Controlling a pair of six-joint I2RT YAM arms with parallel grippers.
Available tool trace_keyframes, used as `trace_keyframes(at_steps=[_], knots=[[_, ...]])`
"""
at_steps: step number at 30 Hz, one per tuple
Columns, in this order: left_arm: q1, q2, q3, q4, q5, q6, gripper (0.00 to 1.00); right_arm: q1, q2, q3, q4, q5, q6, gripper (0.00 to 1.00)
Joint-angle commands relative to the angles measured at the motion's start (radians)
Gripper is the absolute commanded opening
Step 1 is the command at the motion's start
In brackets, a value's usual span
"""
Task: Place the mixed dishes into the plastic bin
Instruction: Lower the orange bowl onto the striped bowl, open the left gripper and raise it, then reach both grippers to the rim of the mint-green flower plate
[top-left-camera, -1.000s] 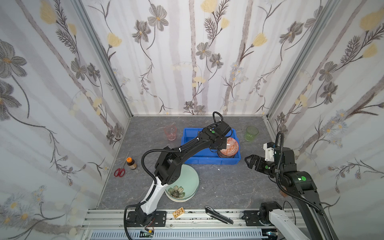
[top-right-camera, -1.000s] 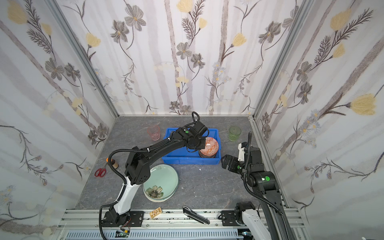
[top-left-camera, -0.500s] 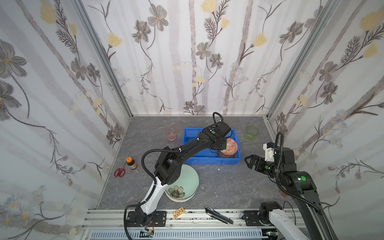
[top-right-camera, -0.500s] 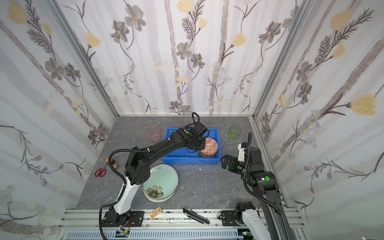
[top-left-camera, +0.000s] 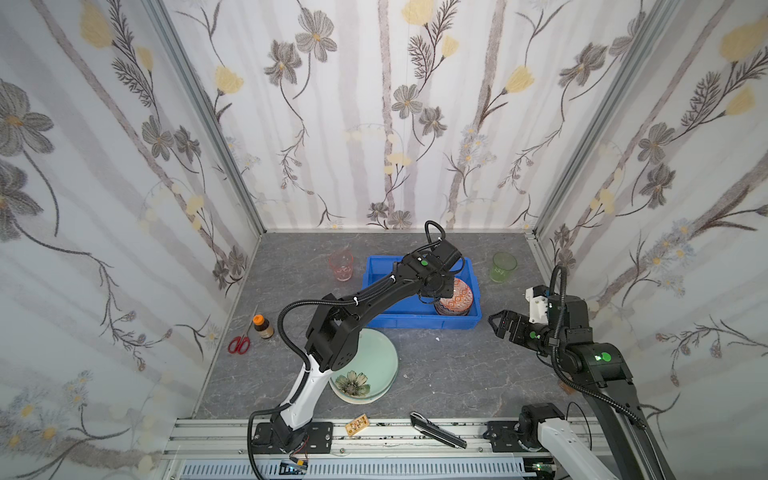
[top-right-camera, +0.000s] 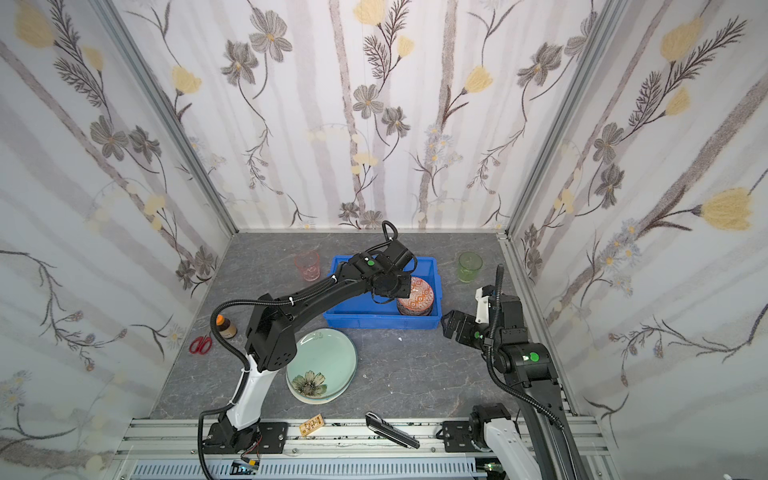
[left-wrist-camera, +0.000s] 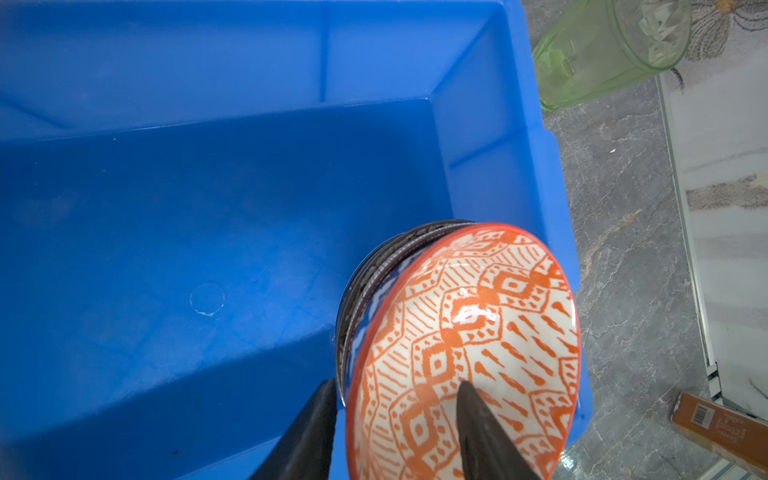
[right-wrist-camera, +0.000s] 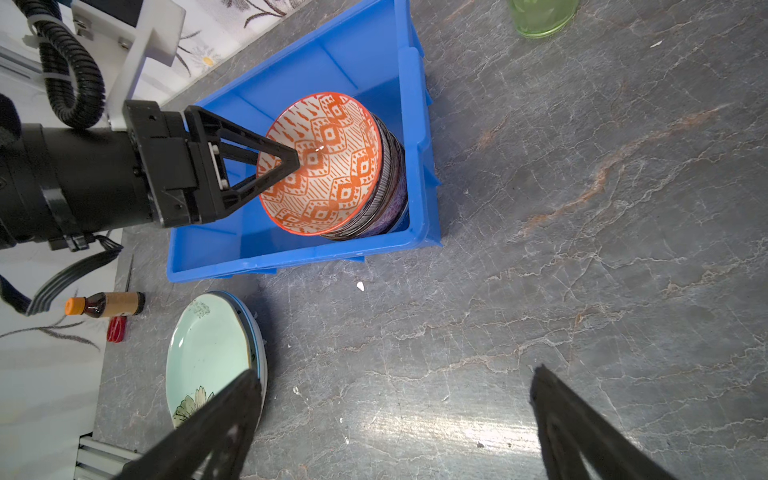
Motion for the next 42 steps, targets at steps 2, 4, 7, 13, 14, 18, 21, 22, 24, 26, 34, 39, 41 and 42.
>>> trace_keyframes(at_steps=[2, 4, 7, 13, 14, 18, 21, 22, 24, 26, 34, 39, 41, 42], knots=[[-0.002, -0.024, -0.003, -0.003, -0.001, -0.007, 0.56, -0.002, -0.003, -0.001, 0.045, -0.010, -0.012, 1.00], [-0.002, -0.038, -0.011, -0.003, -0.004, -0.006, 0.63, -0.002, -0.005, 0.000, 0.044, -0.013, -0.017, 1.00], [-0.004, -0.074, -0.034, -0.003, -0.014, -0.012, 0.78, -0.003, -0.013, 0.000, 0.043, -0.003, -0.022, 1.00], [-0.011, -0.222, -0.171, -0.003, -0.057, -0.067, 1.00, -0.005, -0.042, -0.027, 0.069, 0.035, -0.049, 1.00], [-0.012, -0.256, -0.205, -0.003, -0.069, -0.083, 1.00, -0.004, -0.035, -0.029, 0.067, 0.029, -0.063, 1.00], [-0.013, -0.392, -0.346, 0.000, -0.121, -0.151, 1.00, -0.005, 0.007, -0.028, 0.042, -0.018, -0.119, 1.00], [-0.013, -0.489, -0.439, 0.001, -0.172, -0.204, 1.00, -0.001, 0.034, -0.034, 0.049, -0.058, -0.140, 1.00], [-0.012, -0.523, -0.473, 0.001, -0.187, -0.226, 1.00, -0.001, 0.040, -0.039, 0.061, -0.085, -0.144, 1.00], [-0.009, -0.584, -0.540, 0.001, -0.203, -0.268, 1.00, 0.006, 0.056, -0.047, 0.088, -0.137, -0.152, 1.00], [-0.005, -0.642, -0.606, 0.001, -0.210, -0.311, 1.00, 0.020, 0.075, -0.044, 0.103, -0.173, -0.165, 1.00], [0.007, -0.866, -0.776, -0.002, -0.249, -0.457, 1.00, 0.074, 0.178, -0.008, 0.153, -0.229, -0.211, 1.00], [0.010, -0.969, -0.835, -0.017, -0.284, -0.505, 1.00, 0.142, 0.255, 0.028, 0.193, -0.254, -0.183, 1.00], [0.013, -0.986, -0.847, -0.038, -0.294, -0.521, 1.00, 0.173, 0.281, 0.046, 0.200, -0.263, -0.182, 1.00], [0.017, -0.988, -0.850, -0.050, -0.297, -0.526, 1.00, 0.186, 0.298, 0.061, 0.195, -0.255, -0.185, 1.00]])
